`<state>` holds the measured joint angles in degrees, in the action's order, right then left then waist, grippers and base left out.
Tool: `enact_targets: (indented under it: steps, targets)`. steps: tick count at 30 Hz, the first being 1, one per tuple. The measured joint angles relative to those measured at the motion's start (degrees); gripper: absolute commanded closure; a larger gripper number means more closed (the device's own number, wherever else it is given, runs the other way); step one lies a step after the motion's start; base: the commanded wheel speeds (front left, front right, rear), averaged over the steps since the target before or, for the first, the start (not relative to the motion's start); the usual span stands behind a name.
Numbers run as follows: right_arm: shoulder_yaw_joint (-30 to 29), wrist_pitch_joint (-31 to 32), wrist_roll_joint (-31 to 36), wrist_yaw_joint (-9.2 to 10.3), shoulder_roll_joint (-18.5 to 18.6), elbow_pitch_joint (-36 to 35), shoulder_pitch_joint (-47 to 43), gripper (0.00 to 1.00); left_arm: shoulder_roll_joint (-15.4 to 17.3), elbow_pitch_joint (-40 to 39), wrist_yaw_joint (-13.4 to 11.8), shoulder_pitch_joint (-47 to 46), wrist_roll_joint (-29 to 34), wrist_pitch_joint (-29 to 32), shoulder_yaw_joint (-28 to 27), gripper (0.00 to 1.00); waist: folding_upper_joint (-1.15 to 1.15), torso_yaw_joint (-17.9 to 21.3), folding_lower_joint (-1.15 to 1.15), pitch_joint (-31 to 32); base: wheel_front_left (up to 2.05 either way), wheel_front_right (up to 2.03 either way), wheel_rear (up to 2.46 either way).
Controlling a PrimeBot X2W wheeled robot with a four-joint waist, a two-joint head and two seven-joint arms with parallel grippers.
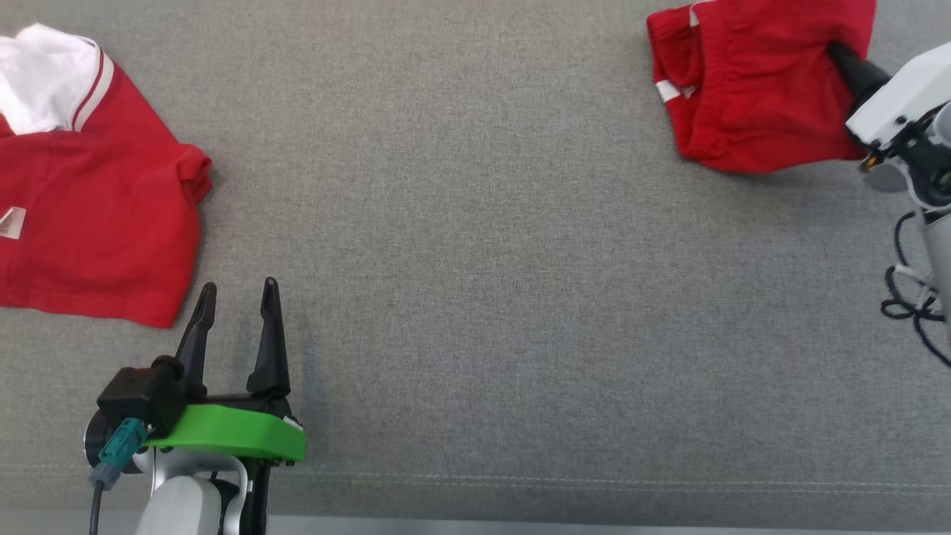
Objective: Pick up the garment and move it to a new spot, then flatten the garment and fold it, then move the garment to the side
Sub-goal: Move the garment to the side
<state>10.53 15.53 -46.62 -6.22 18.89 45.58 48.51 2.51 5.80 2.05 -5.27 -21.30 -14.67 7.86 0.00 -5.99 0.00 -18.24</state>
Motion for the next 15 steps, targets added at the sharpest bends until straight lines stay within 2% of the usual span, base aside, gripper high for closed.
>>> enact_targets:
  steps: [8,12,13,14,15]
  targets:
    - [0.4,3.8,2.8,-0.26,8.2,1.5,4.3,1.0,-0.1,-1.1,0.3,-1.3,0.4,0.0,-0.1,0.0,0.0,-1.0,0.0,-4.9,0.0,0.0,0.0]
    - [0.9,4.1,5.2,-0.25,11.0,2.8,5.5,1.0,-0.2,-1.3,0.5,-2.9,0.4,0.0,-0.2,0.0,0.0,-1.7,0.0,-7.1,0.0,0.0,0.0]
    - [1.2,3.5,5.9,-0.25,11.4,3.0,5.7,0.81,-0.2,-1.4,0.5,-3.2,0.4,0.0,-0.4,0.0,0.0,-1.9,0.0,-7.6,0.0,0.0,0.0]
    - [1.4,2.8,6.6,-0.24,11.7,3.2,6.0,0.81,-0.2,-1.3,0.5,-3.4,0.4,0.0,-0.4,0.0,0.0,-2.1,0.0,-8.0,0.0,0.0,0.0]
    - [1.5,2.4,7.2,-0.24,11.8,3.5,6.2,0.0,-0.2,-1.3,0.5,-3.6,0.4,0.0,-0.4,0.0,0.0,-2.3,0.0,-8.3,0.0,0.0,0.0]
